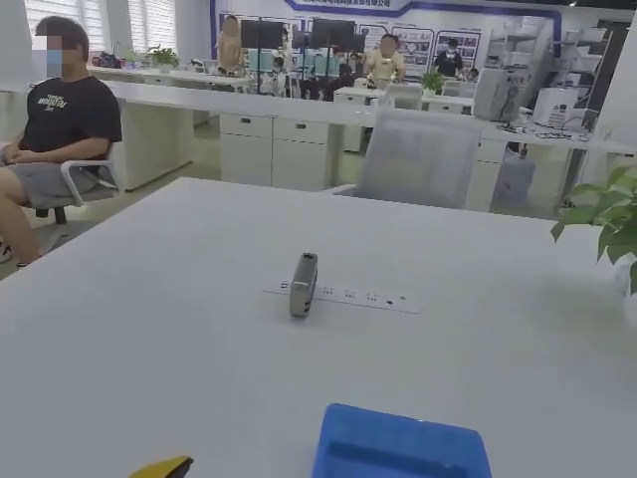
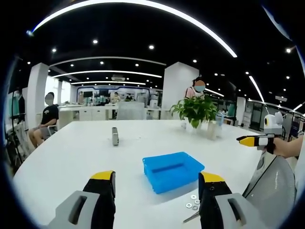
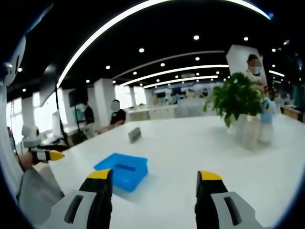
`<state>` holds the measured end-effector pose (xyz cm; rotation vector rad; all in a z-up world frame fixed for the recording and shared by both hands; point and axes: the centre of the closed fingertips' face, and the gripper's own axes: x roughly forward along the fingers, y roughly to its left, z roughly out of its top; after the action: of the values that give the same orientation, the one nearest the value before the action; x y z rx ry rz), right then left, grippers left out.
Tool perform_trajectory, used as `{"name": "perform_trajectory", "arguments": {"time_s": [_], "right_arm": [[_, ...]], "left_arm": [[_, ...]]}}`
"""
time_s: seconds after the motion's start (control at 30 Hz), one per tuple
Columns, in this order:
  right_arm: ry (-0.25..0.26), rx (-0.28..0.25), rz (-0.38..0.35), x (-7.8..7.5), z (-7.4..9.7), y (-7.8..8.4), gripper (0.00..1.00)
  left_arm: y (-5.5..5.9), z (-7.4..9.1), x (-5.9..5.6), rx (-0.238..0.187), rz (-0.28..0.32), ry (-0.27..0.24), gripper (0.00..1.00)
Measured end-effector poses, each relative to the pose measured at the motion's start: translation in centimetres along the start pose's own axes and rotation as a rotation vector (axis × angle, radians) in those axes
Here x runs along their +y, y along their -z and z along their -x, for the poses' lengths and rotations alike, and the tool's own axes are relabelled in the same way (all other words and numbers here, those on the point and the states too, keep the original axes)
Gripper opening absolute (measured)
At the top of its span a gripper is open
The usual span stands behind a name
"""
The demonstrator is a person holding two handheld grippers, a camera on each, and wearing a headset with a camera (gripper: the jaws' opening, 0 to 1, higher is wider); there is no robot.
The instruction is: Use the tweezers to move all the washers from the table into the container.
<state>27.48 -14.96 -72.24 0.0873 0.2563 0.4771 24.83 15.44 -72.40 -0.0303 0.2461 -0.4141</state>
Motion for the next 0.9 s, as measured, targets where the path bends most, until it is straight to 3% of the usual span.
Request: {"name": "perform_trajectory", "arguments": {"time_s": [0.27, 0.47, 0.6, 0.73, 0.9], "right_arm": [[0.007, 0.001, 0.01, -0.3, 0.1, 0.1, 0.68], [0.0, 0.029, 0.022, -0.1, -0.1, 0.6, 0.68], [0.006, 0.044, 0.032, -0.2, -0.1, 0.9, 0.68], [0.014, 0.062, 0.038, -0.7, 0.0, 1.3, 0.67], [0.013, 0.109, 0.066, -0.5, -0.1, 2.0, 0.65]], "left_arm": [[0.0, 0.0, -0.1, 0.001, 0.006, 0.006, 0.69], [0.1, 0.0, -0.3, 0.006, 0.025, 0.025, 0.64], [0.6, -0.2, -0.6, 0.037, 0.037, 0.057, 0.64], [1.9, -0.3, -2.0, 0.114, 0.021, 0.155, 0.6], [3.9, -0.7, -4.3, 0.236, -0.018, 0.337, 0.45]]}}
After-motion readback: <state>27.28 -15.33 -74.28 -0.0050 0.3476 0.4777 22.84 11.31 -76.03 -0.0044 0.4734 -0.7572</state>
